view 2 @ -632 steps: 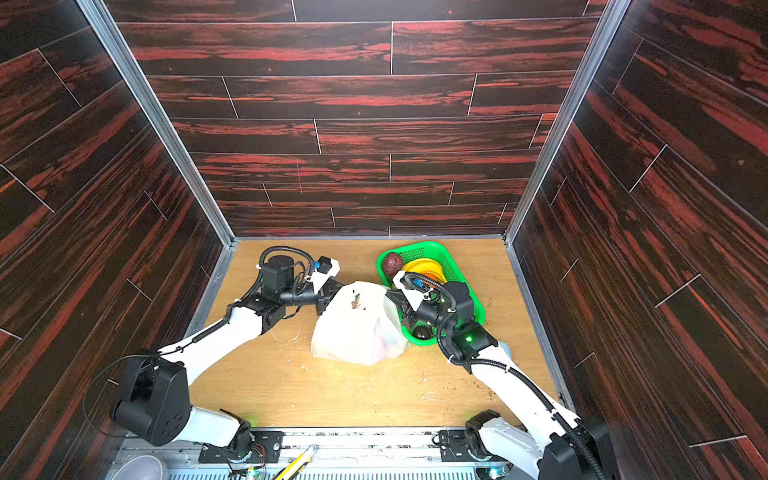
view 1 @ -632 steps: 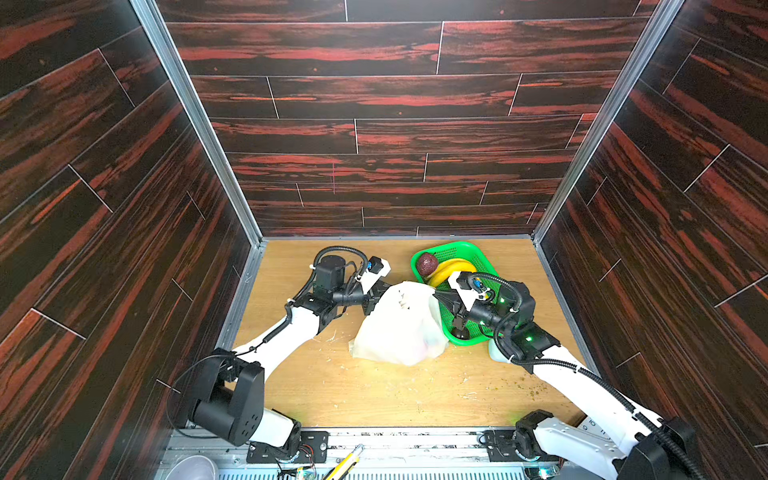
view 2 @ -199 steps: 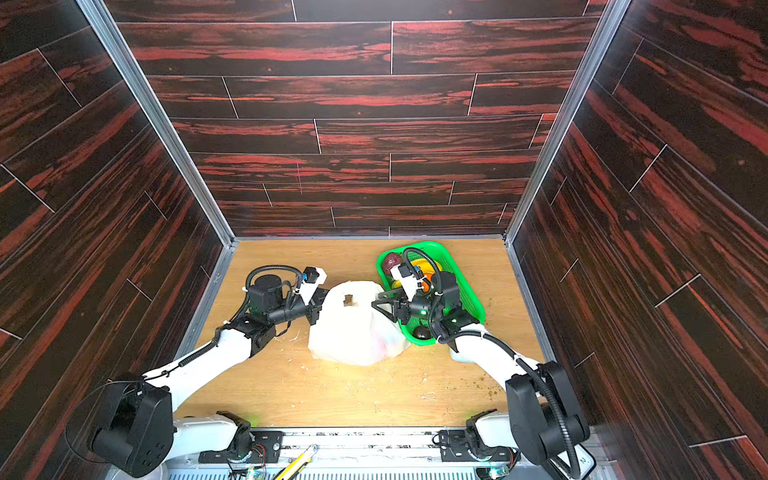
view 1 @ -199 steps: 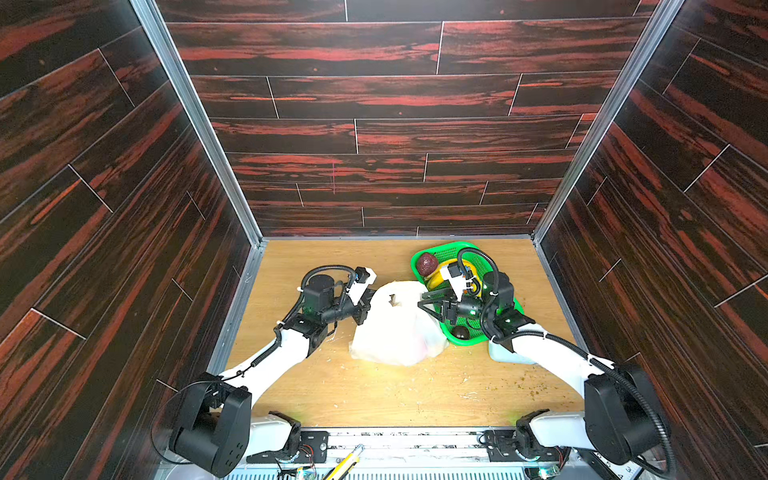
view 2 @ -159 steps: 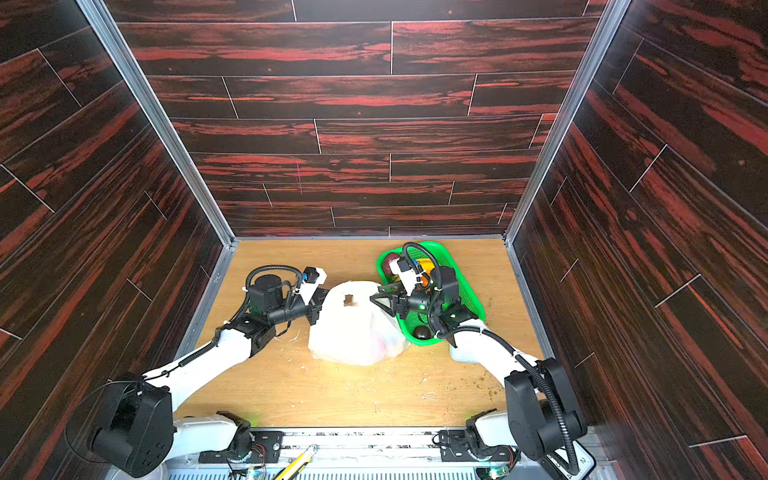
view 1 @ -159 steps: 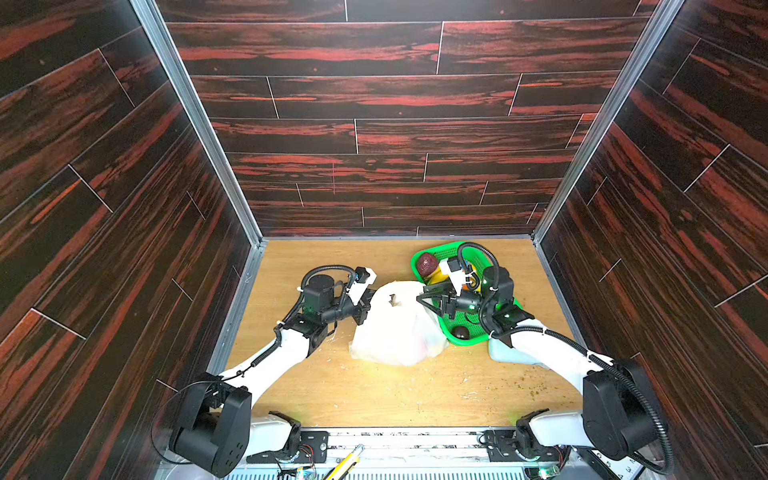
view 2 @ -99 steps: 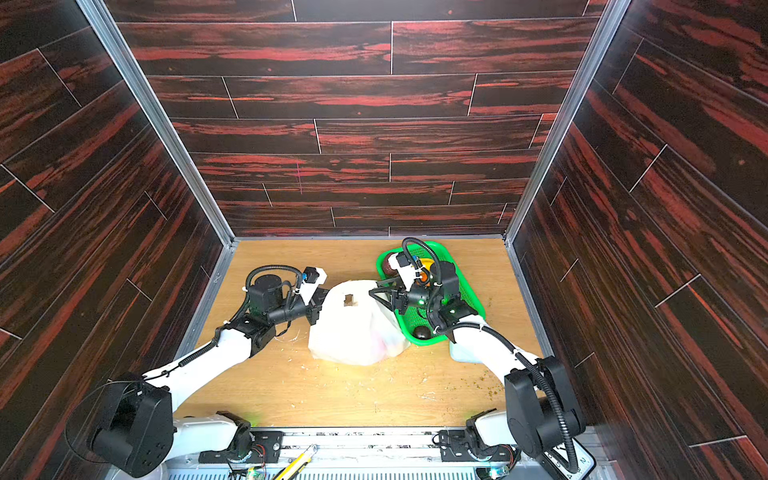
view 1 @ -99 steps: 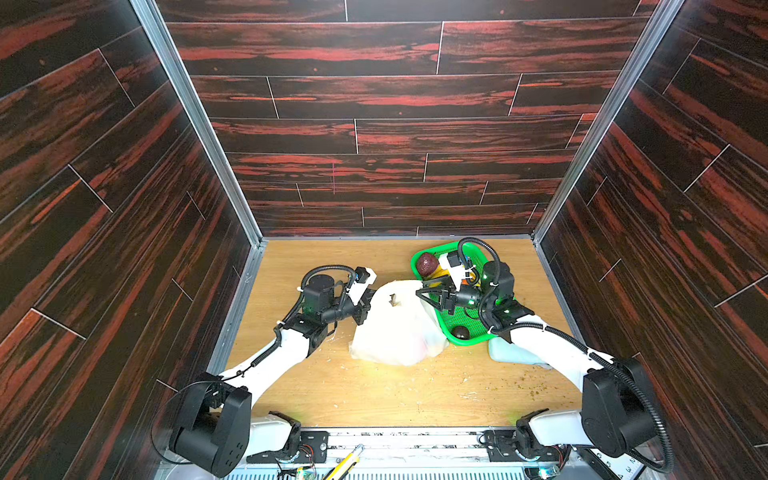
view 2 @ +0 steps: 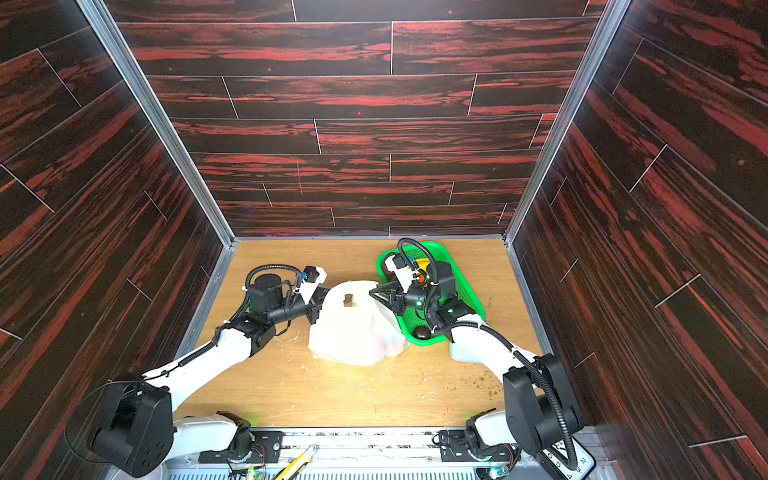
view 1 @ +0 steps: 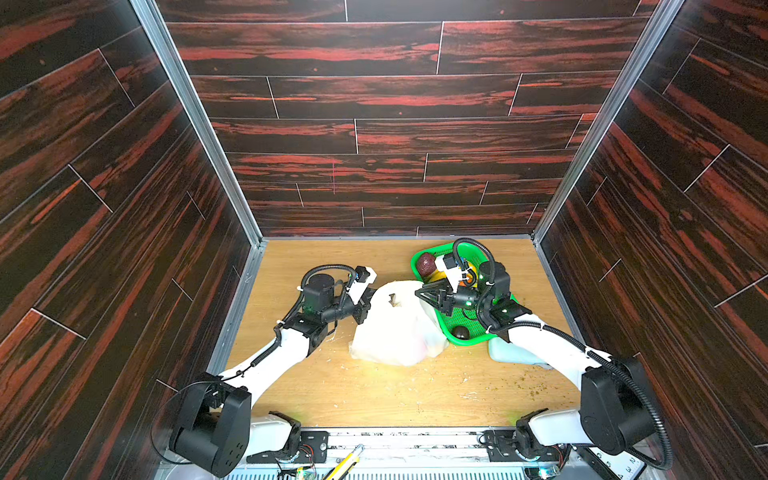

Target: Place the fake fruits into the plastic bag and tie a complex knot

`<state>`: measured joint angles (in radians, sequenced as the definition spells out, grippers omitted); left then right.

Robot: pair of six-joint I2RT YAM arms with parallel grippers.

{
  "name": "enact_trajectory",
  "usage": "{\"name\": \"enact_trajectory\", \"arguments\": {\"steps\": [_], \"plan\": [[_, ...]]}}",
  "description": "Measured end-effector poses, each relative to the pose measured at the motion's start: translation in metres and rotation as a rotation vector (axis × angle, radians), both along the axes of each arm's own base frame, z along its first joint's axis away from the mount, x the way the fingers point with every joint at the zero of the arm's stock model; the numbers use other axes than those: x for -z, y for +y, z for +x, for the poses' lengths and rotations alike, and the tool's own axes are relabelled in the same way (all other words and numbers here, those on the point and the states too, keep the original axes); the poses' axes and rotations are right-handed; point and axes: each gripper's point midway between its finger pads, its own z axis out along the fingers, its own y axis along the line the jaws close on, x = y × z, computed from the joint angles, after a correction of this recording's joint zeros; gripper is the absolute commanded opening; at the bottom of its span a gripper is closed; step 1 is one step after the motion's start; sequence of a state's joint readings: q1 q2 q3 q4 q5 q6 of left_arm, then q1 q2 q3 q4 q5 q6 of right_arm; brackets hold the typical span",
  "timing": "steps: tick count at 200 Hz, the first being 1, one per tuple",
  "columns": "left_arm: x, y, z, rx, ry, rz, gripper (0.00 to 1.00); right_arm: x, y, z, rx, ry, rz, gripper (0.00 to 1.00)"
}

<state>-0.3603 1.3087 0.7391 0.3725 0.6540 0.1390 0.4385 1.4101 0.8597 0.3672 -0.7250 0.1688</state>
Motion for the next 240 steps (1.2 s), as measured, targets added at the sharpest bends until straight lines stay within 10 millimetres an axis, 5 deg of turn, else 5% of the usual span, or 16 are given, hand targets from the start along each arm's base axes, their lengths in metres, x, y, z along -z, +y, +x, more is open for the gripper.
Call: {"name": "enact_trajectory", "arguments": {"steps": [240], "plan": [[0.019,0.037,0.014,-0.284,0.005,0.036,0.0,0.015,-0.046,-0.008,0.244,0.041,-0.205,0.0]]}}
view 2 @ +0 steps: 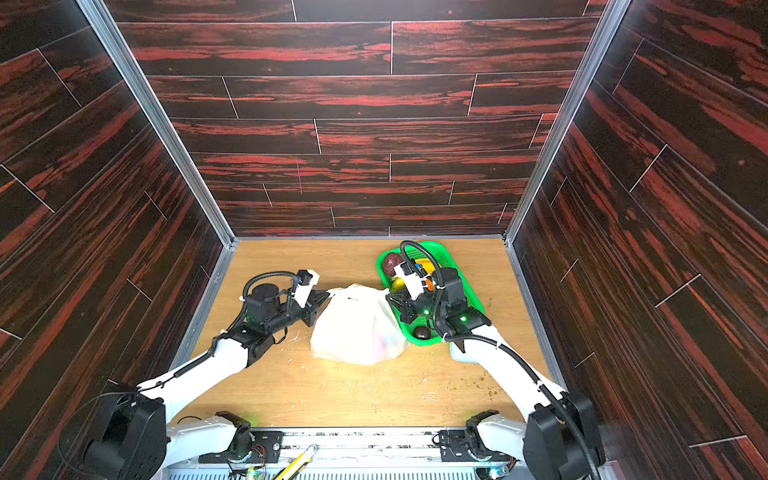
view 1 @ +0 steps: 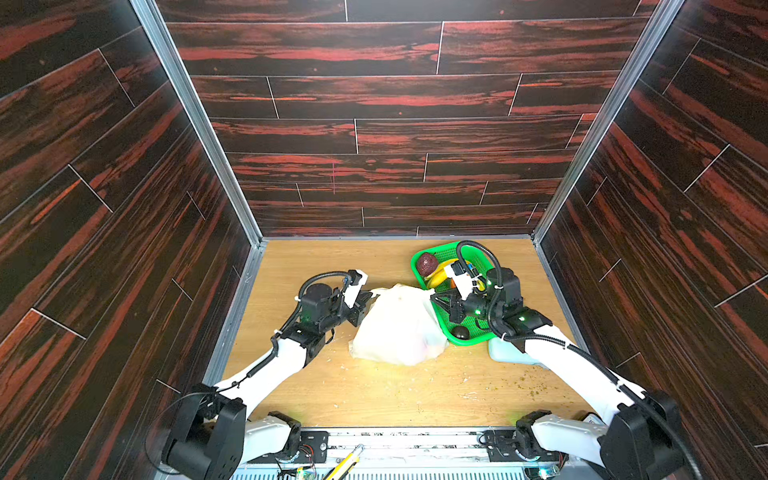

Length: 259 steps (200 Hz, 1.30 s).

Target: Place the fake fruits into the plastic bag and tie a complex knot

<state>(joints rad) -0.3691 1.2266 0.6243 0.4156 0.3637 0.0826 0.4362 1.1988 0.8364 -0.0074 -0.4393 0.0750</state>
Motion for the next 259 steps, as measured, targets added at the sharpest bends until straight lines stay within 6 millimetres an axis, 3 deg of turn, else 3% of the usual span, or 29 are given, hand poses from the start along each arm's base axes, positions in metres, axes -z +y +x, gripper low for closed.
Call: {"name": "enact_trajectory", "arguments": {"steps": [34,95,154,259], "plan": [[0.01,0.01,-0.003,-0.065,0.019,-0.025,0.0,0.01,-0.013,-0.007,0.065,0.039,-0.018,0.0],[0.029,0.027,-0.011,-0.169,0.068,-0.03,0.0,0.051,-0.046,-0.009,0.227,0.165,-0.064,0.0],[0.049,0.041,-0.019,-0.244,0.125,-0.018,0.0,0.069,-0.071,-0.007,0.335,0.239,-0.057,0.0],[0.054,0.045,-0.019,-0.269,0.147,-0.029,0.0,0.072,-0.072,-0.009,0.323,0.281,-0.022,0.0]]}}
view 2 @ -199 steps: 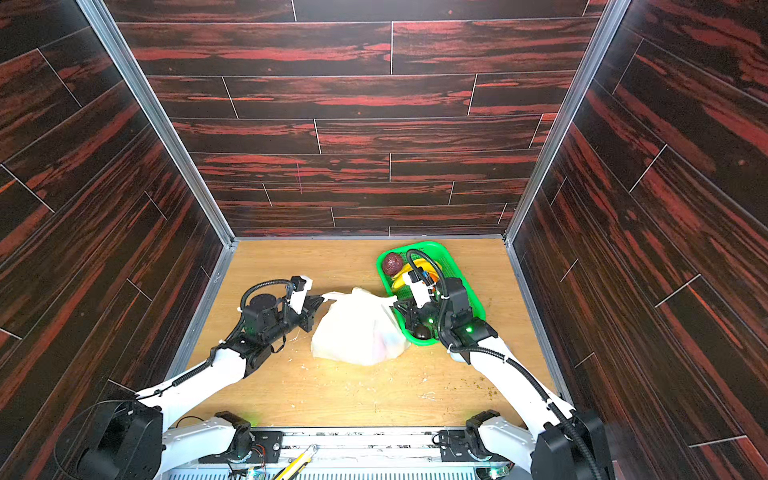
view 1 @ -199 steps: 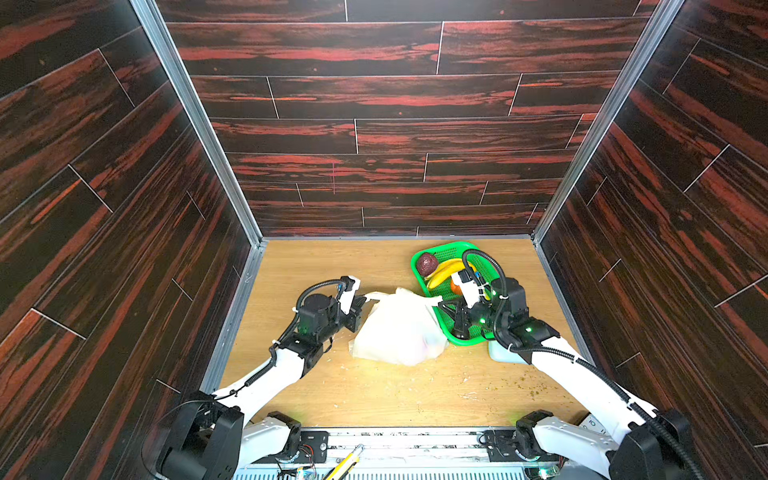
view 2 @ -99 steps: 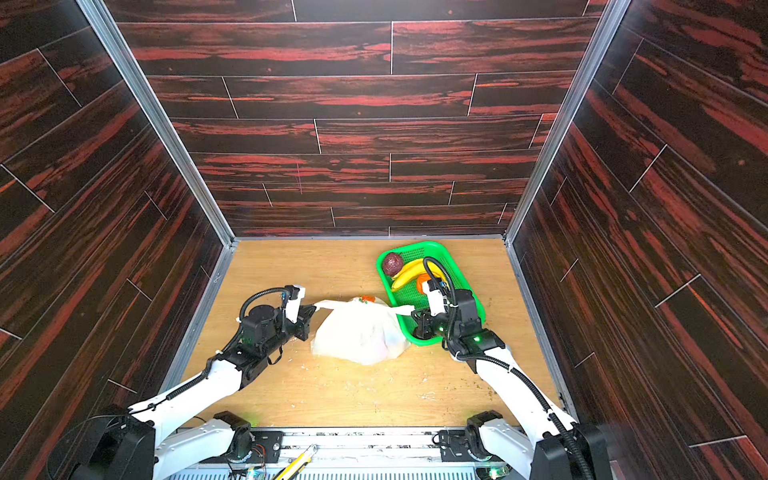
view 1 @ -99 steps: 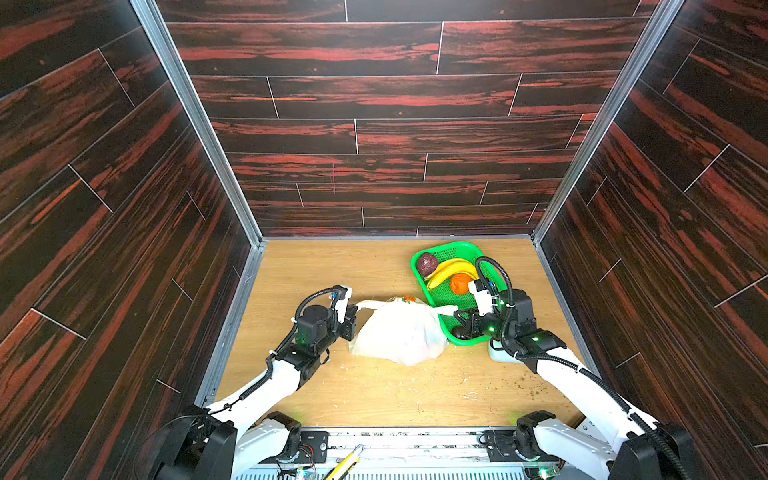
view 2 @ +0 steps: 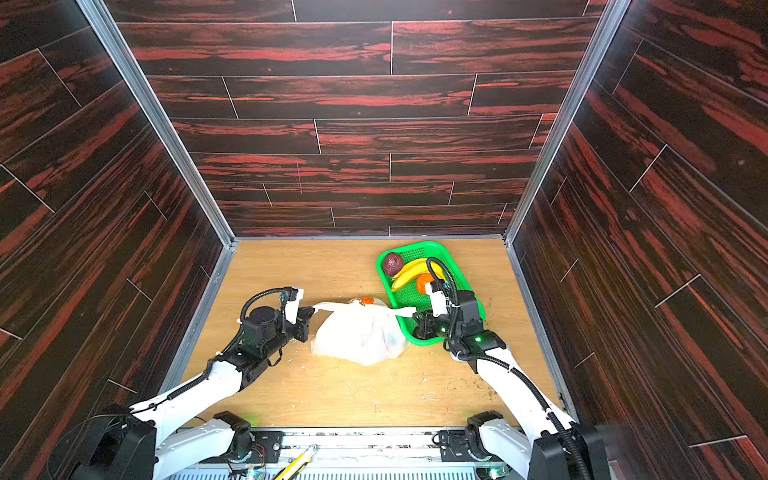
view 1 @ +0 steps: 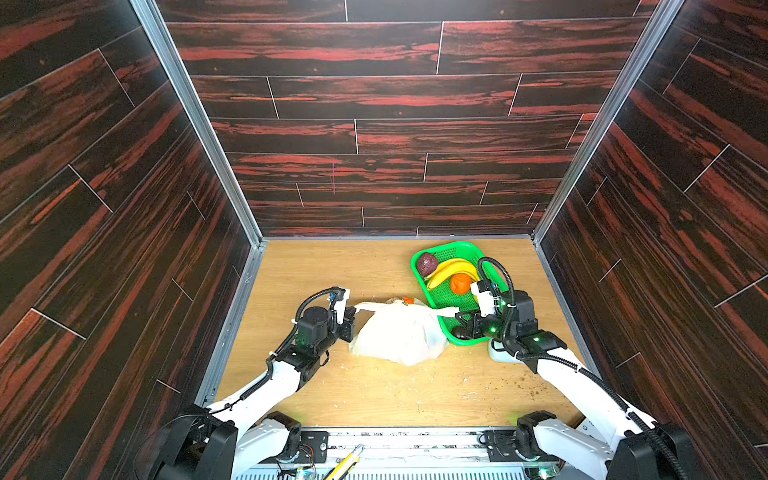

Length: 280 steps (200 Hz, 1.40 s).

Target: Place the fake fruits into the plastic bag and tie a complex knot

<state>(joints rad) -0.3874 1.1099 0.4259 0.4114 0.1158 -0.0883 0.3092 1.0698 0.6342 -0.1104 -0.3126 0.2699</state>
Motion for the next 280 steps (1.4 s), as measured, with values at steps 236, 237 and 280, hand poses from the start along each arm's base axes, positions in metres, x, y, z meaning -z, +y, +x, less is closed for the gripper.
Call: {"name": "enact_trajectory", "arguments": {"steps": [236,237,280], "plan": [[-0.07,0.169,0.011,-0.786,-0.158,0.039,0.62,-0.018,-0.155,0.032,0.57,-0.344,-0.297,0.99],[-0.069,0.17,0.011,-0.789,-0.157,0.04,0.62,-0.016,-0.155,0.033,0.571,-0.342,-0.297,0.99],[-0.045,0.194,0.018,-0.878,-0.1,0.091,0.62,0.037,-0.181,0.048,0.64,-0.318,-0.332,0.99]]}}
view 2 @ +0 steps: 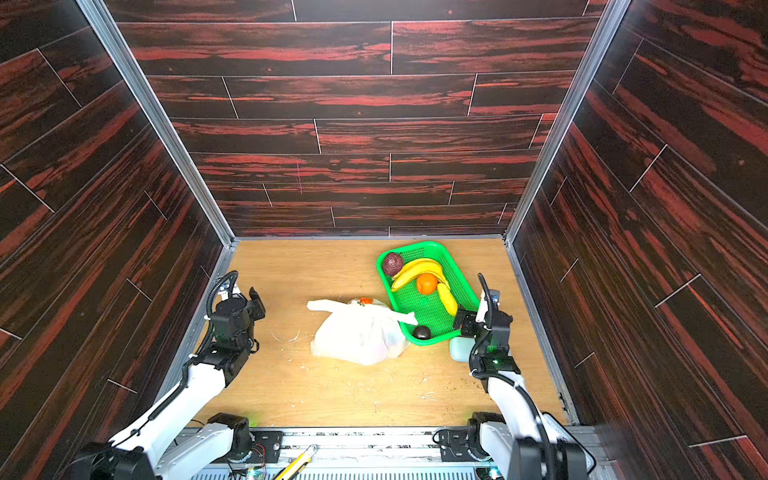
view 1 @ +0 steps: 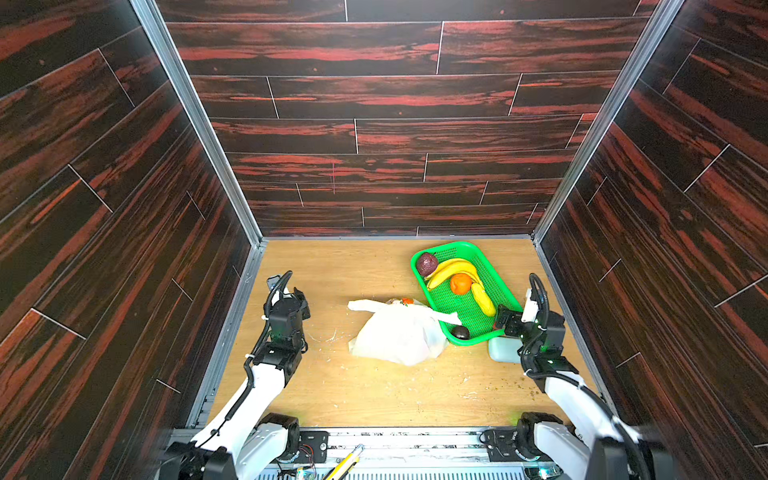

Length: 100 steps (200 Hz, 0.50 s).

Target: Place the fake fruits into the plastic bag and tie a complex knot

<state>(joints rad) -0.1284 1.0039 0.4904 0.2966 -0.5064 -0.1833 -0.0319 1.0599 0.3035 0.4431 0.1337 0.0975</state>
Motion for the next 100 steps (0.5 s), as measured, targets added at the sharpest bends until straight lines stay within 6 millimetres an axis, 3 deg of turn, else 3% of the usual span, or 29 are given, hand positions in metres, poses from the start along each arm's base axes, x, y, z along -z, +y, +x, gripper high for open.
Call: {"name": "enact_trajectory", "arguments": {"steps": [29,100], "plan": [[0.006,0.013,0.001,-0.041,0.007,-0.007,0.62,0.014,0.001,0.015,-0.026,-0.031,-0.023,0.99],[0.026,0.027,0.006,-0.067,0.047,-0.012,0.62,0.009,-0.003,0.042,-0.095,-0.188,-0.002,0.99]]}}
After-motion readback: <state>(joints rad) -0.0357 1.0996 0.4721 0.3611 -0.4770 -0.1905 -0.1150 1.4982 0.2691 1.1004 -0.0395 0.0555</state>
